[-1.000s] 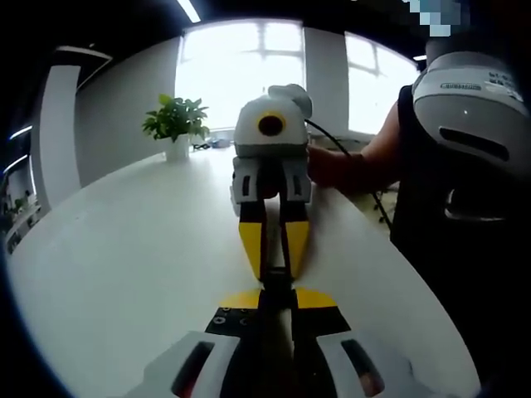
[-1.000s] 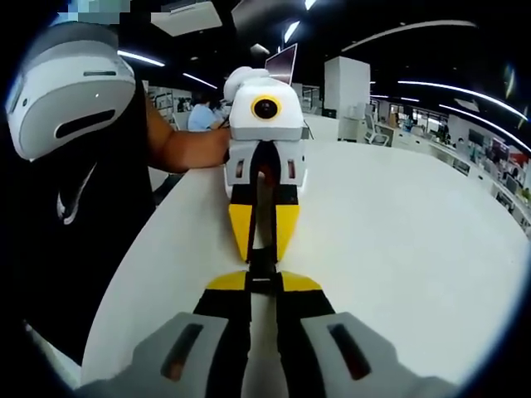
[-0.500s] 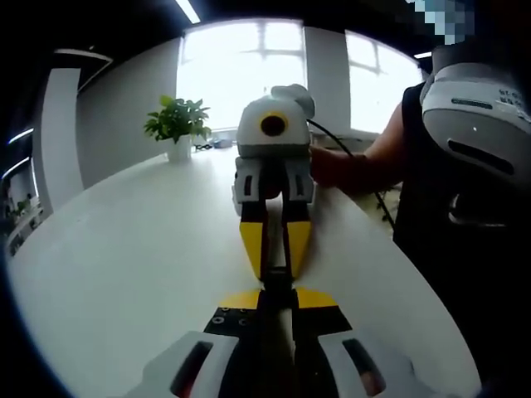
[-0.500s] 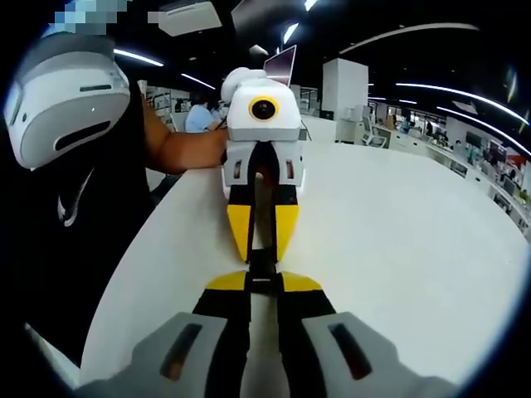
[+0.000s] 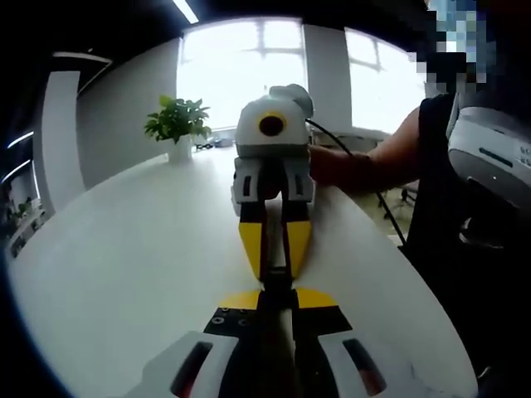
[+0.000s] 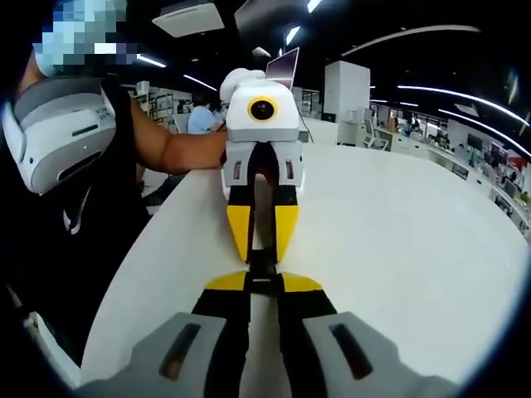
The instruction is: Snap the two parts of the plastic buckle together until the buckle closes and remains connected.
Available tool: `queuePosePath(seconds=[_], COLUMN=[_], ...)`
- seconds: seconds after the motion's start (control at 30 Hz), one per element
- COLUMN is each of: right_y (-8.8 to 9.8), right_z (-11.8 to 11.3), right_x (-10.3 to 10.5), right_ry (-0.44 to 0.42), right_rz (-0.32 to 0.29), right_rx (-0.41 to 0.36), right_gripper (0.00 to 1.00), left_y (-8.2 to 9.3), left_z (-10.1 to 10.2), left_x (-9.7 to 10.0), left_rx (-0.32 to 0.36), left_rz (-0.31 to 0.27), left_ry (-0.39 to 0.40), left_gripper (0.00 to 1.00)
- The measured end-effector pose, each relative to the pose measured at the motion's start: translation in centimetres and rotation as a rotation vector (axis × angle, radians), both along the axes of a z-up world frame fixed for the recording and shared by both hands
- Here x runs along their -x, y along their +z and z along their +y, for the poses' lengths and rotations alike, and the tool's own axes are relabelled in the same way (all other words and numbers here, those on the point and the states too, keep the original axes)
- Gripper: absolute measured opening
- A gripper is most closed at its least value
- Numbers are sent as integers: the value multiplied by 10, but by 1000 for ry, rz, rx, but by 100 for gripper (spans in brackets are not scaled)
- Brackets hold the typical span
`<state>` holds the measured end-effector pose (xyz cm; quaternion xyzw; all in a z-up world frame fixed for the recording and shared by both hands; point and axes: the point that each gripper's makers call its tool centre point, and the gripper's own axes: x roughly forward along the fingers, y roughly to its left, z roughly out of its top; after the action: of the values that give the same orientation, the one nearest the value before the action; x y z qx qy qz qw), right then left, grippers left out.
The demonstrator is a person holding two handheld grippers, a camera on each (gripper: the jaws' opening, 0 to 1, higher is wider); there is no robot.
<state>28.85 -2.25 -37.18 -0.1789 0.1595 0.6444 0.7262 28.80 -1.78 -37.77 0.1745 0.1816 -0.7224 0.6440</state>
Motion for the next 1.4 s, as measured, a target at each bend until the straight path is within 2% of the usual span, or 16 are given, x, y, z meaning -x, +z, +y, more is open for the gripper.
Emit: queuePosePath(seconds=[0.07,0.17,0.43,0.63,0.7,0.77,0.83,0.9,0.93,1.0,1.03,1.1,1.2,1.27,1.33,1.4], right_y=[1,2,8,17,22,25,28,31,31,28,27,27,32,36,36,34], right_z=[1,-1,-7,-12,-16,-19,-20,-19,-19,-19,-19,-20,-21,-22,-22,-25], right_x=[3,2,-8,-25,-33,-37,-42,-48,-50,-52,-54,-57,-66,-71,-74,-77], right_ry=[4,-6,-61,-145,-181,-202,-235,-269,-278,-299,-307,-331,-381,-419,-437,-456], right_rz=[-10,-20,-20,-52,-47,-48,-29,-15,-10,4,8,22,9,27,26,13], right_rx=[7,8,-33,-73,-92,-102,-131,-160,-165,-164,-166,-173,-208,-238,-244,-229], right_gripper=[10,11,11,20,26,26,36,50,51,52,54,64,81,95,100,100], left_y=[1,1,5,8,9,9,13,14,15,11,9,10,14,16,15,14], left_z=[1,1,1,3,4,5,6,9,10,15,16,13,15,20,20,22], left_x=[2,3,-6,-14,-22,-30,-42,-58,-62,-79,-86,-91,-108,-121,-126,-134], left_rx=[3,6,30,48,55,60,78,79,81,53,41,47,52,51,48,47], left_rz=[15,9,0,-5,-17,-30,-30,-54,-52,-105,-108,-66,-115,-166,-157,-157], left_ry=[-7,0,39,82,122,149,207,280,300,388,436,493,583,649,666,697], left_gripper=[10,10,10,10,10,10,10,10,10,10,10,10,10,10,10,10])
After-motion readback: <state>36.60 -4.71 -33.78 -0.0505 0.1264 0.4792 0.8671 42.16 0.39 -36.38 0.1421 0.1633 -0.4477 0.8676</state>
